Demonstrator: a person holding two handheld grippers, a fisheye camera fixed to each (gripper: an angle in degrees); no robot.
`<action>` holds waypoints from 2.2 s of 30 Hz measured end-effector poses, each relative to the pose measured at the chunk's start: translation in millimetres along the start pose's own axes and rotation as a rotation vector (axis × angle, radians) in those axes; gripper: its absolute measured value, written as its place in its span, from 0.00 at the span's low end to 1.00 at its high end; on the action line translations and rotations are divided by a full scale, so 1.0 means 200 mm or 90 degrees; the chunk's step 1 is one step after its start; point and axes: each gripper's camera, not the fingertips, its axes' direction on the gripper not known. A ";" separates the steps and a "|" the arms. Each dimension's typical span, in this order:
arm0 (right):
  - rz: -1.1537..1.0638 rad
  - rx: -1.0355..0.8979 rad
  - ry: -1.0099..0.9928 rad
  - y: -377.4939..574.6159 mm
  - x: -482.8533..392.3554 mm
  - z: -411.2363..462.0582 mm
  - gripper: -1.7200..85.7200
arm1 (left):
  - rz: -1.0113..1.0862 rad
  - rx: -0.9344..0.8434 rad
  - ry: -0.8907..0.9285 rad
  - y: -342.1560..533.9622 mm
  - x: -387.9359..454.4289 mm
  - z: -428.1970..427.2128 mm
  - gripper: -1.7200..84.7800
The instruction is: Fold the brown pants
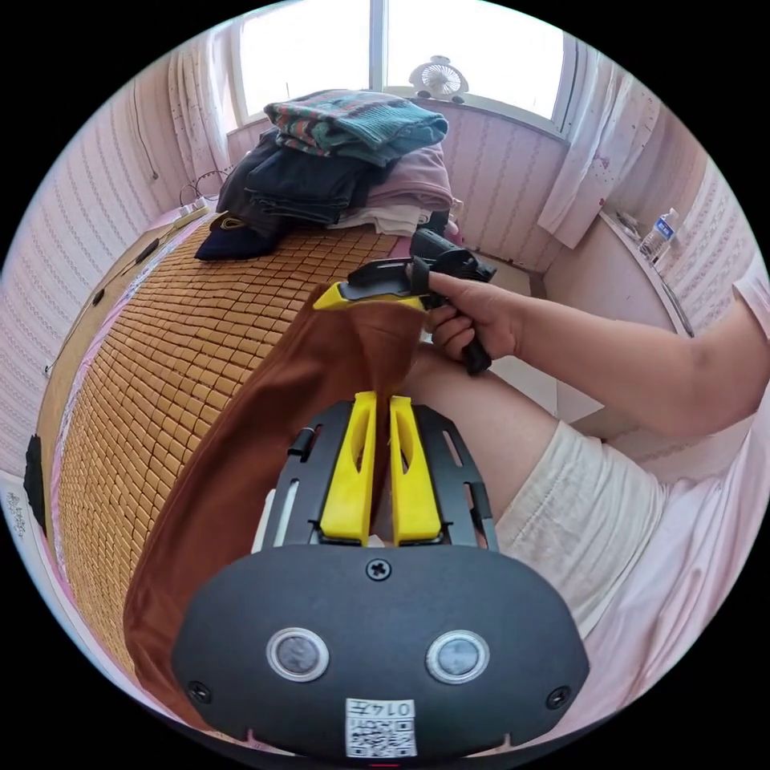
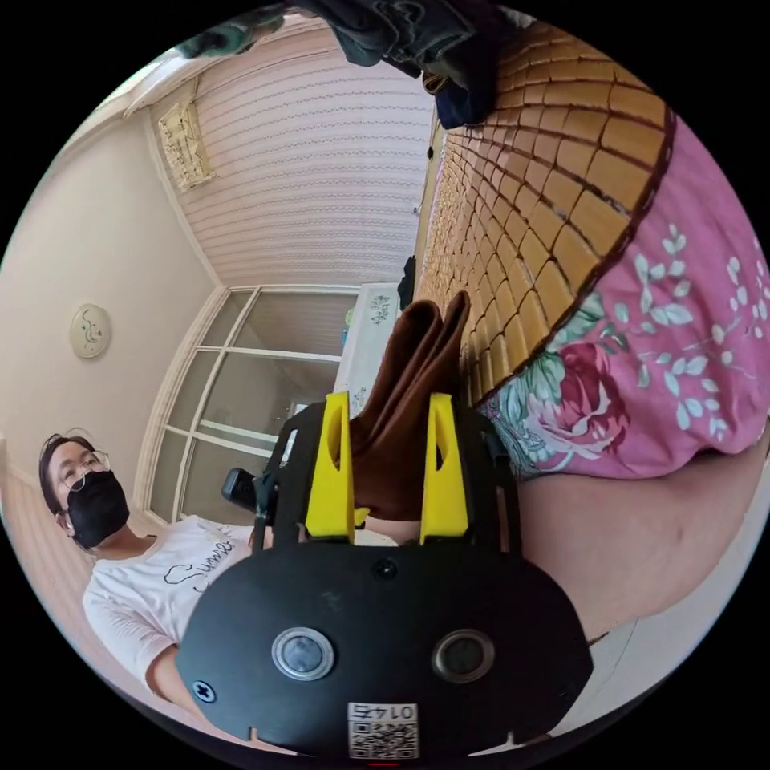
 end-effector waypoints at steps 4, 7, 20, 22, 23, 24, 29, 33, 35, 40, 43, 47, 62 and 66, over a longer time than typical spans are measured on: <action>-0.025 0.000 0.020 -0.05 -0.11 -0.01 0.08 | -0.008 0.039 0.001 0.03 -0.03 -0.10 0.02; -0.056 0.038 -0.025 -0.11 -0.22 -0.06 0.07 | -0.002 0.090 -0.016 -0.03 -0.06 -0.21 0.02; -0.291 0.272 -0.023 -0.17 -1.13 -0.49 0.06 | -0.056 0.334 0.070 -0.35 -0.17 -0.64 0.02; -0.289 0.246 -0.014 -0.16 -1.15 -0.35 0.06 | -0.077 0.321 0.068 -0.24 -0.23 -0.66 0.02; -0.295 0.223 -0.017 -0.17 -1.16 -0.22 0.06 | -0.096 0.318 0.063 -0.14 -0.28 -0.69 0.02; -0.299 0.190 -0.033 -0.19 -1.16 -0.05 0.07 | -0.106 0.318 0.058 -0.08 -0.31 -0.71 0.02; -0.328 -0.037 -0.074 -0.28 -1.27 0.95 0.08 | -0.282 0.342 -0.061 0.62 -0.57 -1.06 0.04; -0.317 -0.214 -0.012 -0.23 -1.22 1.91 0.10 | -0.503 0.260 -0.225 1.17 -0.72 -1.20 0.07; -0.292 -0.251 0.089 -0.18 -1.08 2.15 0.09 | -0.652 0.173 -0.276 1.52 -0.80 -1.19 0.08; -0.257 -0.276 0.252 -0.07 -0.83 2.12 0.06 | -0.742 0.155 -0.227 1.86 -0.79 -1.17 0.07; -0.227 -0.203 0.333 -0.05 -0.72 1.81 0.07 | -0.694 0.154 -0.186 1.82 -0.78 -1.09 0.07; -0.152 -0.091 0.487 0.01 -0.61 1.41 0.12 | -0.475 0.158 -0.131 1.50 -0.71 -0.86 0.10; 0.000 -0.230 0.382 0.05 -0.29 1.31 0.08 | 0.009 -0.004 -0.095 0.61 -0.21 -0.14 0.21; -0.042 -0.252 0.220 0.01 -0.38 1.28 0.07 | -0.030 -0.001 -0.115 0.60 -0.23 -0.12 0.17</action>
